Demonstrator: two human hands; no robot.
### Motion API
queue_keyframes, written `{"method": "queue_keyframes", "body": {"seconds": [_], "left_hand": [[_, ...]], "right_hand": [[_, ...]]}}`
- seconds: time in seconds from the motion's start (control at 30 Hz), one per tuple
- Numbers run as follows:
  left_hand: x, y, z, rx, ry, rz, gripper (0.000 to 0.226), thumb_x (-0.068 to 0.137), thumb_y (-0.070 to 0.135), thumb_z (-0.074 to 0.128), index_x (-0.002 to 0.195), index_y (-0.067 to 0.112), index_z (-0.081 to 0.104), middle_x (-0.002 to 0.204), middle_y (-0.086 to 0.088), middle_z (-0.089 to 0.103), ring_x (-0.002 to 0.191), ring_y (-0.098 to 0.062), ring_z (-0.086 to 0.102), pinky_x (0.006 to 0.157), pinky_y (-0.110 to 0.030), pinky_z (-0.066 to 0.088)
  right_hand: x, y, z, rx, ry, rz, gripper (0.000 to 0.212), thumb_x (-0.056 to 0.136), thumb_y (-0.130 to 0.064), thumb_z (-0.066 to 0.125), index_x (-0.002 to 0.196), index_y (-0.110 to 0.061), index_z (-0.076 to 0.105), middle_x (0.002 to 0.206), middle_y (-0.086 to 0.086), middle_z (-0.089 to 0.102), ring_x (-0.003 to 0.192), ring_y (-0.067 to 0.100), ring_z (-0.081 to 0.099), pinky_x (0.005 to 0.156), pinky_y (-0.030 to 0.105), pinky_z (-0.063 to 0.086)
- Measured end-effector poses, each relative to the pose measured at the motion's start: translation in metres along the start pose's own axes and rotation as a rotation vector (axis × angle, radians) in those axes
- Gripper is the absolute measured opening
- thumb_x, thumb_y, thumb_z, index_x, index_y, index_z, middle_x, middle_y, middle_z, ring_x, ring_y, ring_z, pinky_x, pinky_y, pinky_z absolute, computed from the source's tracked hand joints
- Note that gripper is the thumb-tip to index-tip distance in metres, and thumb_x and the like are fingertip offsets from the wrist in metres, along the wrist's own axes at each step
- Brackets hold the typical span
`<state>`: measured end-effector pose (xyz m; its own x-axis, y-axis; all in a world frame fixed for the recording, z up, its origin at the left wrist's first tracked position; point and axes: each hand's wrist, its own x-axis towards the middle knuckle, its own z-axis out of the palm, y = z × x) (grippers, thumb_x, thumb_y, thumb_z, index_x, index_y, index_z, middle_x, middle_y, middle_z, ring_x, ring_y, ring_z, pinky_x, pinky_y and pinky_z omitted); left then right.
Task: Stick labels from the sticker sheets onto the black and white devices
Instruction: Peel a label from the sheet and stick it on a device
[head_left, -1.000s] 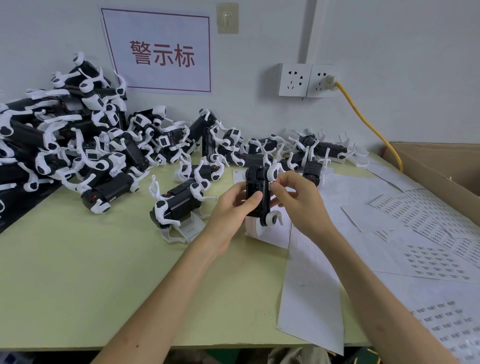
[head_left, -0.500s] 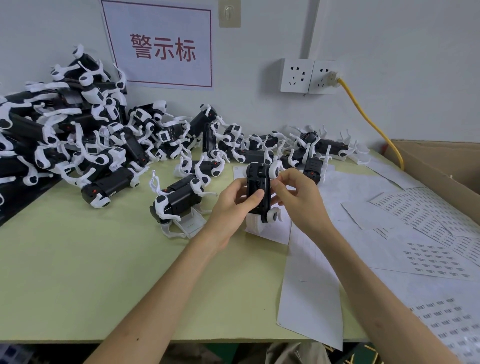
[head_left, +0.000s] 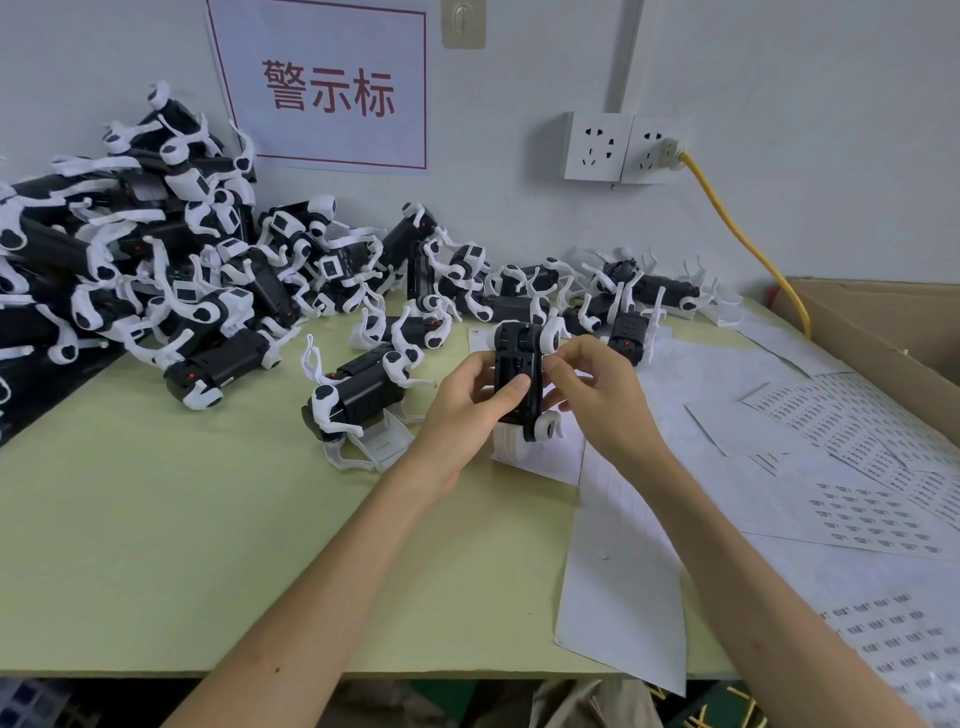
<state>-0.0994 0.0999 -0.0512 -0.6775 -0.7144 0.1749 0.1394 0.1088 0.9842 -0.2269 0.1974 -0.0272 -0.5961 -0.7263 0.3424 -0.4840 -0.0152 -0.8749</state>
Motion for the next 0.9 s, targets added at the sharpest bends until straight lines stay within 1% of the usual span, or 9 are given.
{"method": "queue_keyframes", "body": {"seconds": [0.1, 0.2, 0.33, 0.5, 0.57, 0.63, 0.7, 0.8, 0.9], "left_hand": [[0.0, 0.001, -0.001, 0.006, -0.01, -0.02, 0.016, 0.101, 0.02, 0.065, 0.115, 0.024, 0.069, 0.113, 0.006, 0.076, 0.11, -0.016, 0.07, 0.104, -0.041, 0.053], [0.0, 0.002, -0.001, -0.021, -0.032, -0.031, 0.016, 0.101, 0.018, 0.063, 0.114, 0.021, 0.071, 0.111, 0.001, 0.077, 0.11, -0.021, 0.07, 0.102, -0.04, 0.053], [-0.001, 0.003, 0.0, -0.053, -0.05, -0.036, 0.018, 0.102, 0.017, 0.062, 0.118, 0.018, 0.07, 0.112, -0.001, 0.077, 0.11, -0.021, 0.071, 0.1, -0.038, 0.054], [-0.001, 0.005, -0.001, -0.137, -0.092, -0.064, 0.02, 0.103, 0.02, 0.06, 0.12, 0.018, 0.071, 0.115, -0.001, 0.077, 0.106, -0.017, 0.072, 0.089, -0.03, 0.058], [-0.001, 0.006, -0.002, -0.183, -0.113, -0.07, 0.023, 0.104, 0.019, 0.058, 0.122, 0.015, 0.071, 0.119, -0.006, 0.075, 0.112, -0.021, 0.071, 0.094, -0.032, 0.056], [0.0, 0.007, -0.003, -0.236, -0.145, -0.09, 0.026, 0.104, 0.019, 0.055, 0.125, 0.011, 0.07, 0.124, -0.011, 0.073, 0.118, -0.027, 0.068, 0.103, -0.039, 0.051], [-0.001, 0.008, -0.003, -0.282, -0.167, -0.111, 0.028, 0.104, 0.019, 0.054, 0.125, 0.01, 0.07, 0.126, -0.013, 0.072, 0.115, -0.027, 0.067, 0.104, -0.041, 0.049], [-0.001, 0.01, -0.003, -0.303, -0.173, -0.122, 0.029, 0.105, 0.019, 0.052, 0.126, 0.007, 0.068, 0.125, -0.015, 0.071, 0.109, -0.025, 0.067, 0.098, -0.037, 0.05], [-0.002, 0.01, -0.003, -0.306, -0.185, -0.123, 0.035, 0.105, 0.021, 0.051, 0.131, 0.004, 0.064, 0.135, -0.023, 0.064, 0.115, -0.029, 0.064, 0.107, -0.047, 0.045]], "right_hand": [[0.0, -0.003, -0.003, 0.083, -0.031, 0.064, 0.018, 0.1, -0.013, 0.061, 0.084, -0.006, 0.062, 0.083, 0.011, 0.072, 0.065, 0.019, 0.071, 0.063, 0.024, 0.052], [0.0, -0.005, -0.008, 0.202, -0.066, 0.155, 0.016, 0.097, -0.011, 0.063, 0.081, -0.006, 0.063, 0.079, 0.008, 0.073, 0.067, 0.019, 0.07, 0.07, 0.031, 0.053], [0.0, -0.008, -0.012, 0.327, -0.09, 0.216, 0.015, 0.095, -0.008, 0.065, 0.08, -0.005, 0.065, 0.082, 0.012, 0.07, 0.07, 0.02, 0.067, 0.069, 0.028, 0.056], [0.0, -0.009, -0.013, 0.366, -0.072, 0.23, 0.023, 0.092, -0.02, 0.074, 0.076, -0.008, 0.063, 0.078, 0.008, 0.068, 0.07, 0.02, 0.066, 0.068, 0.026, 0.056], [0.0, -0.008, -0.013, 0.374, -0.097, 0.223, 0.024, 0.093, -0.022, 0.072, 0.076, -0.009, 0.063, 0.076, 0.005, 0.067, 0.07, 0.02, 0.065, 0.069, 0.026, 0.055], [-0.001, -0.009, -0.012, 0.377, -0.134, 0.205, 0.023, 0.096, -0.021, 0.069, 0.077, -0.009, 0.063, 0.076, 0.004, 0.065, 0.07, 0.02, 0.064, 0.069, 0.026, 0.054], [-0.001, -0.01, -0.011, 0.392, -0.155, 0.189, 0.023, 0.099, -0.018, 0.065, 0.078, -0.008, 0.062, 0.075, 0.003, 0.062, 0.068, 0.019, 0.063, 0.067, 0.025, 0.053], [0.0, -0.009, -0.013, 0.437, -0.134, 0.186, 0.023, 0.101, -0.015, 0.06, 0.08, -0.007, 0.063, 0.074, 0.003, 0.061, 0.069, 0.021, 0.061, 0.067, 0.028, 0.05], [0.0, -0.008, -0.014, 0.458, -0.136, 0.152, 0.023, 0.099, -0.016, 0.063, 0.077, -0.012, 0.063, 0.074, 0.003, 0.06, 0.07, 0.022, 0.059, 0.067, 0.028, 0.048]]}}
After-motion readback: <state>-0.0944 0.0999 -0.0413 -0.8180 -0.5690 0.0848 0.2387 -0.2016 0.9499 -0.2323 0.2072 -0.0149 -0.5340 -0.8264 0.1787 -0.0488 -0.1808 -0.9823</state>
